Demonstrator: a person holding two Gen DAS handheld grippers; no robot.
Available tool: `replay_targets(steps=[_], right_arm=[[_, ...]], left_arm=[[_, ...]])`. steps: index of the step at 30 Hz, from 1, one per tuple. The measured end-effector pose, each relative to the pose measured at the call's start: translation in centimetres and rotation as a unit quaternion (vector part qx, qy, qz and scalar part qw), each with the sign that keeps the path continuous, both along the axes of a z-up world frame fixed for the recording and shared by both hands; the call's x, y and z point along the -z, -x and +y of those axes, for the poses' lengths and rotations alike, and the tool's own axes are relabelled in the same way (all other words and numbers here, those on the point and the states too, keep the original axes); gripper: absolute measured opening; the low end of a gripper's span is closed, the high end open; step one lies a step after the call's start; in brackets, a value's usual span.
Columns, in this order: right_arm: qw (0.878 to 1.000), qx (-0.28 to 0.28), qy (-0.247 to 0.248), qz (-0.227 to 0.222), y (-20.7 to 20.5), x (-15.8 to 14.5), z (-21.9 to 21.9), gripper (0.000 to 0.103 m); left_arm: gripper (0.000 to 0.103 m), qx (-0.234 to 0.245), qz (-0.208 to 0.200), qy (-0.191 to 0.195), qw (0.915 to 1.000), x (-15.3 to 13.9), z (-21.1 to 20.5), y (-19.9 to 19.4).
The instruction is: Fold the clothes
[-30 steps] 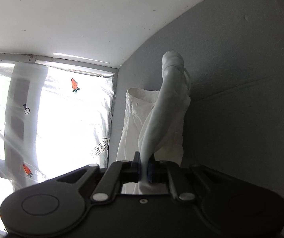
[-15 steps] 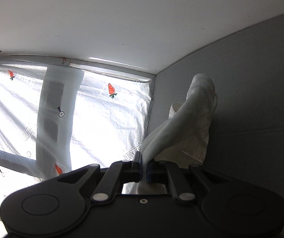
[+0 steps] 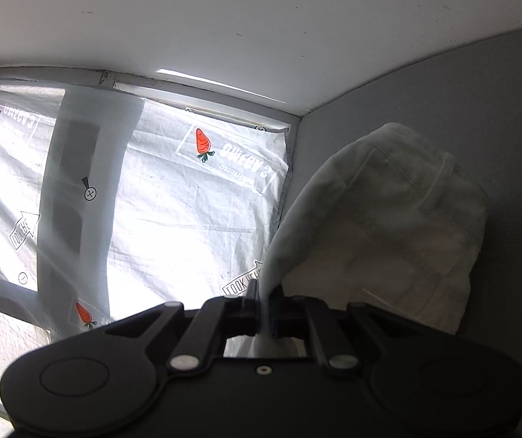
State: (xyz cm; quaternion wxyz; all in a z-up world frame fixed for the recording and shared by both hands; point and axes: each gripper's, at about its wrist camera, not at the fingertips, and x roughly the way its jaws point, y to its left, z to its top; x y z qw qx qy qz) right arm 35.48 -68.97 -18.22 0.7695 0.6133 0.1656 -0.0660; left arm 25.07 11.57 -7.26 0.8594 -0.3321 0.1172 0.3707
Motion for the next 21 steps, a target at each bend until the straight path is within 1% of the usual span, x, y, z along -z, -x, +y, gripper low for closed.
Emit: replay_targets(steps=[3,5,7,9,10,11,13,14,15,16,17,18,19,21], right_arm=[[0.999,-0.022,0.042,0.022,-5.3,-0.2,0.8,0.006],[0.997,-0.027,0.060,0.031,-8.8,0.0,1.3,0.006],[0.996,-0.029,0.078,0.036,-12.1,0.9,1.9,0.006],[0.994,-0.029,0.092,0.049,-15.8,2.3,2.5,0.006],[0.994,-0.025,0.090,0.053,-17.3,2.9,2.6,0.006],[0.994,-0.020,0.086,0.057,-18.5,3.8,2.7,0.006],[0.992,-0.014,0.085,0.093,-21.0,5.1,3.0,0.011],[0.989,-0.013,0.087,0.115,-22.0,5.6,3.2,0.019],[0.987,-0.016,0.091,0.133,-22.5,5.8,3.5,0.032],[0.985,-0.022,0.099,0.138,-22.7,5.7,3.9,0.038],[0.983,-0.032,0.118,0.135,-22.7,5.3,4.4,0.051],[0.979,-0.046,0.147,0.131,-22.3,4.6,5.2,0.062],[0.974,-0.058,0.177,0.130,-21.7,3.9,5.9,0.068],[0.961,-0.081,0.232,0.129,-20.6,2.6,7.3,0.087]], left_arm=[[0.005,0.025,0.003,-0.010,0.9996,1.4,0.8,-6.8],[0.005,0.045,0.009,-0.018,0.9988,2.6,1.2,-11.6],[0.005,0.072,0.022,-0.034,0.9966,4.6,1.5,-17.2],[0.005,0.096,0.042,-0.041,0.9937,5.7,1.4,-23.5],[0.006,0.106,0.051,-0.038,0.9923,6.5,1.4,-26.0],[0.007,0.120,0.061,-0.024,0.9906,7.7,1.7,-28.3],[0.014,0.145,0.084,0.004,0.9858,10.3,2.3,-32.7],[0.015,0.146,0.106,0.018,0.9833,11.5,2.4,-34.2],[0.014,0.144,0.114,0.023,0.9827,12.1,2.3,-34.5],[0.015,0.143,0.120,0.027,0.9821,12.6,2.1,-34.7],[0.016,0.145,0.118,0.032,0.9818,13.0,1.7,-34.3],[0.018,0.153,0.114,0.034,0.9809,13.2,1.1,-33.4],[0.023,0.161,0.118,0.029,0.9794,13.2,0.3,-32.3],[0.029,0.178,0.126,0.017,0.9758,13.2,-1.3,-30.2]])
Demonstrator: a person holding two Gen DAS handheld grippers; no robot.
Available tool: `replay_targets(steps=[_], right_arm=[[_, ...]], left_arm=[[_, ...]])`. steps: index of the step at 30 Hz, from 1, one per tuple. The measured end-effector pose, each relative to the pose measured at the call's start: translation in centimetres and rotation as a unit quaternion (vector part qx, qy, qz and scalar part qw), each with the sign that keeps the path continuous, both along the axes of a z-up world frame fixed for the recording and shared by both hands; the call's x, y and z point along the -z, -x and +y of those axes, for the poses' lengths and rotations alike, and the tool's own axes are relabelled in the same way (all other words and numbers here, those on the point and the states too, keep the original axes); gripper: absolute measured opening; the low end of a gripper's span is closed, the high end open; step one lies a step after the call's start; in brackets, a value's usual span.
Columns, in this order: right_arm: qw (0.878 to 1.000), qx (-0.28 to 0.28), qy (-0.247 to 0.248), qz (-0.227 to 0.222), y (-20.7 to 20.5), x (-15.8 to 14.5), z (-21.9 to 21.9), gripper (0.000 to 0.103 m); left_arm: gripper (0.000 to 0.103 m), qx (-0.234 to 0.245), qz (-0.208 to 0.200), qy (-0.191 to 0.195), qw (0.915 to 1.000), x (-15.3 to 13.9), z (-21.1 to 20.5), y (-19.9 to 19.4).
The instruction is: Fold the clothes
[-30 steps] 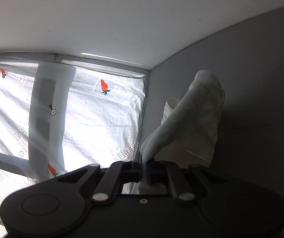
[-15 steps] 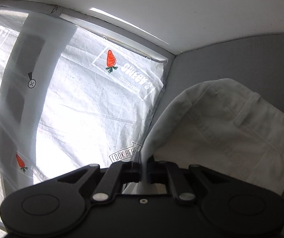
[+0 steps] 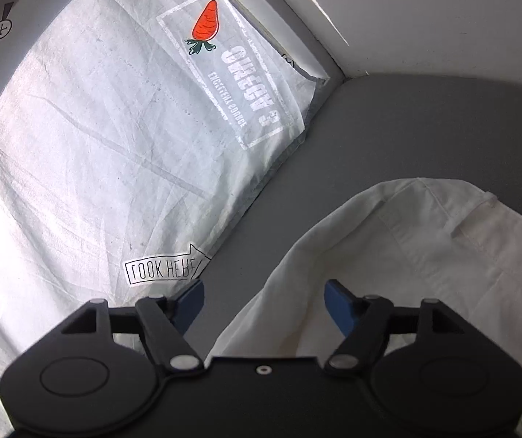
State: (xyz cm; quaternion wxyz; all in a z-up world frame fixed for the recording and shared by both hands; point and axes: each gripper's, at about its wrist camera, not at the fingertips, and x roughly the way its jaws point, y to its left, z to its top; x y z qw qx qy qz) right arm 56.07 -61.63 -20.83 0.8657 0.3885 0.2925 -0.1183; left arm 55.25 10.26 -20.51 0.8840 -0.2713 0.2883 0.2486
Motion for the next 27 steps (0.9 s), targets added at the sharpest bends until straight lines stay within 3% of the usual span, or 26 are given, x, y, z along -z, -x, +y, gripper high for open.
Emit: replay_targets(steps=[3,6,12,15,19,21,24,27], right_arm=[[0.995,-0.046,0.091,0.010,2.9,-1.7,2.7,0.096],[0.979,-0.078,0.183,0.038,6.1,-2.2,5.6,0.097],[0.937,-0.157,0.308,0.055,11.4,-1.9,11.4,0.091],[0.918,-0.203,0.336,0.044,11.8,-2.1,13.7,0.086],[0.904,-0.247,0.349,0.029,9.8,-3.0,16.4,0.084],[0.897,-0.275,0.345,0.031,8.0,-3.0,17.6,0.067],[0.892,-0.323,0.309,0.062,3.4,-1.4,19.0,0.050],[0.882,-0.352,0.298,0.092,-0.5,0.6,20.2,0.046]], left_arm=[[0.036,0.052,0.030,-0.042,0.9973,-0.1,-3.9,3.5],[0.046,0.106,0.061,-0.083,0.9890,0.5,-8.7,6.7],[0.048,0.149,0.099,-0.044,0.9829,3.8,-12.9,10.4],[0.046,0.189,0.108,-0.048,0.9748,4.6,-14.8,10.2],[0.043,0.242,0.113,-0.057,0.9621,5.4,-16.7,8.4],[0.034,0.257,0.116,-0.057,0.9578,5.9,-17.3,7.1],[0.034,0.274,0.120,-0.053,0.9528,6.9,-18.0,4.5],[0.033,0.294,0.120,-0.063,0.9462,7.9,-18.8,1.5]])
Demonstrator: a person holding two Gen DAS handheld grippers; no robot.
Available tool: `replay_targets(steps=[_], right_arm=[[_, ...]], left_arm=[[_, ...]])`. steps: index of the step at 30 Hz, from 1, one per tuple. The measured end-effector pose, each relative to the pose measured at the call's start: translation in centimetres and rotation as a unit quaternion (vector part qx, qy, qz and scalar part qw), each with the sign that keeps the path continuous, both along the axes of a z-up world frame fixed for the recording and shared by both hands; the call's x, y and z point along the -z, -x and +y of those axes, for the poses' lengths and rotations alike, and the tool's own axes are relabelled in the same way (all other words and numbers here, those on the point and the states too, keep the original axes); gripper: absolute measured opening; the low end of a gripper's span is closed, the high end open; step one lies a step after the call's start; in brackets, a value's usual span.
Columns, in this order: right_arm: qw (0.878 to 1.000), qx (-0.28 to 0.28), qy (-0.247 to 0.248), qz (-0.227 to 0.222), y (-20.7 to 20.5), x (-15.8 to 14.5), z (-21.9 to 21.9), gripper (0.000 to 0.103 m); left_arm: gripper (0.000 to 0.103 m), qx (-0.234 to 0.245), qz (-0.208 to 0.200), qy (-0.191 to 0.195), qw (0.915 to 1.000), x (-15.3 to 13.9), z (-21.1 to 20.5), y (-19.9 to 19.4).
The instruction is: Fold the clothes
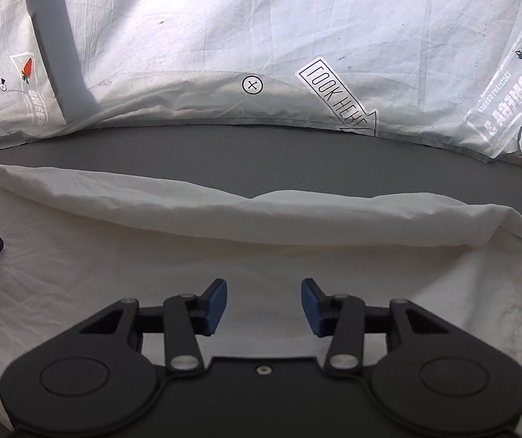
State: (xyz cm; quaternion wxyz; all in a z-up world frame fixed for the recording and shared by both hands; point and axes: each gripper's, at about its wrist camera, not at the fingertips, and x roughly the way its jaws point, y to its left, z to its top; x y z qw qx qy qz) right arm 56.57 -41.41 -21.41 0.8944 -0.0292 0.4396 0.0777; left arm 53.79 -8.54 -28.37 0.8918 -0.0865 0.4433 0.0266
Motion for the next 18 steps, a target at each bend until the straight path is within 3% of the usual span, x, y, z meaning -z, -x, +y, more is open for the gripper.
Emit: replay_targets(steps=[4,8,10,11,13,16,18], right_arm=[[1.000,0.005,-0.003,0.015,-4.9,1.8,0.7,0.049],[0.999,0.032,-0.016,0.007,-8.6,2.3,0.0,0.052],[0.999,0.049,-0.016,-0.006,-9.5,2.2,-0.4,0.062],[0.998,0.055,-0.009,-0.014,-9.6,2.0,-0.5,0.070],[0.998,0.058,0.006,-0.036,-8.9,1.0,-0.8,0.074],[0.995,0.060,0.018,-0.076,-5.4,-1.0,-1.7,0.088],[0.992,0.067,0.036,-0.104,-2.0,-2.2,-2.6,0.095]], left_arm=[[0.034,0.013,-0.016,-0.014,0.9997,0.4,-0.7,-4.9],[0.036,-0.006,-0.023,-0.007,0.9997,0.5,-0.1,-9.5],[0.037,-0.029,-0.024,0.001,0.9993,0.2,0.3,-11.2],[0.037,-0.041,-0.024,0.006,0.9988,0.0,0.5,-11.9],[0.040,-0.067,-0.024,0.020,0.9973,-0.9,1.1,-12.3],[0.057,-0.072,-0.035,0.030,0.9963,-2.2,1.3,-10.0],[0.061,-0.056,-0.036,0.008,0.9977,-2.5,1.0,-7.4]])
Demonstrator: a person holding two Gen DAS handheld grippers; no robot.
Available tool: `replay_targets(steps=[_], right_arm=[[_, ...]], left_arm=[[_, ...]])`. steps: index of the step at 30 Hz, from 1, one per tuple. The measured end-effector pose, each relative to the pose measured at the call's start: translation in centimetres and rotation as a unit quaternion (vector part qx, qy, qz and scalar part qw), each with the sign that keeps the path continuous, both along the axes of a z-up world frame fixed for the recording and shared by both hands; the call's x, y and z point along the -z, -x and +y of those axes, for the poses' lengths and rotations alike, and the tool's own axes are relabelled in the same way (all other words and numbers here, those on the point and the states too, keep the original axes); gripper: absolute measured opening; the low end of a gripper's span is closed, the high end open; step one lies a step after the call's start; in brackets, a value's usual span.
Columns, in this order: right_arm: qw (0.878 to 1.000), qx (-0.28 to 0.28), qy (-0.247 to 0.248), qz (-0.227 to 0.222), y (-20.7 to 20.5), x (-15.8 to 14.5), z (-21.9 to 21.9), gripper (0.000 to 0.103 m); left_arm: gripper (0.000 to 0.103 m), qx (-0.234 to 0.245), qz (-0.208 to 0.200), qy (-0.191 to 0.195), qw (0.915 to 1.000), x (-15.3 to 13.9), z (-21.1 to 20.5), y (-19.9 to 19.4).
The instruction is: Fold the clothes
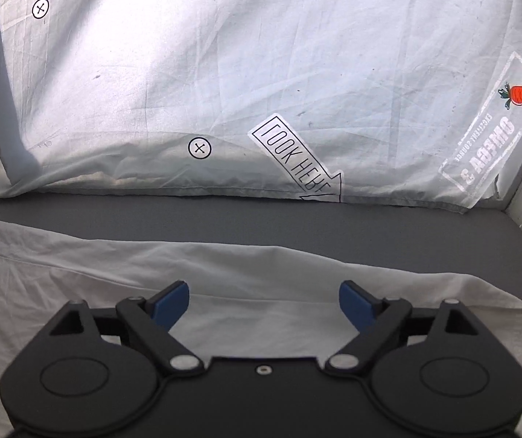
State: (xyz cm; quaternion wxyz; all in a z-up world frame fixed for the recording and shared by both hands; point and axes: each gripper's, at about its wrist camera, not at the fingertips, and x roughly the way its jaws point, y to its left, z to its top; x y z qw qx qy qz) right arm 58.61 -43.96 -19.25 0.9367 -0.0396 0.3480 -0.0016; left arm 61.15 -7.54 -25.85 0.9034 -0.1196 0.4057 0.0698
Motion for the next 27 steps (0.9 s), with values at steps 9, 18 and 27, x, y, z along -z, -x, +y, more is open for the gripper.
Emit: replay_targets(steps=[9,18,27], right_arm=[[0.994,0.028,0.103,-0.037,17.1,0.3,1.8,0.103],[0.989,-0.019,0.146,0.034,21.5,5.3,7.4,0.103],[0.984,0.005,0.179,0.004,19.3,4.9,11.5,0.103]], left_arm=[[0.079,0.022,0.068,-0.066,0.9953,2.8,1.5,14.5],[0.093,0.047,0.073,-0.072,0.9936,4.2,4.5,18.2],[0.103,0.084,0.066,-0.080,0.9910,4.9,4.9,17.9]])
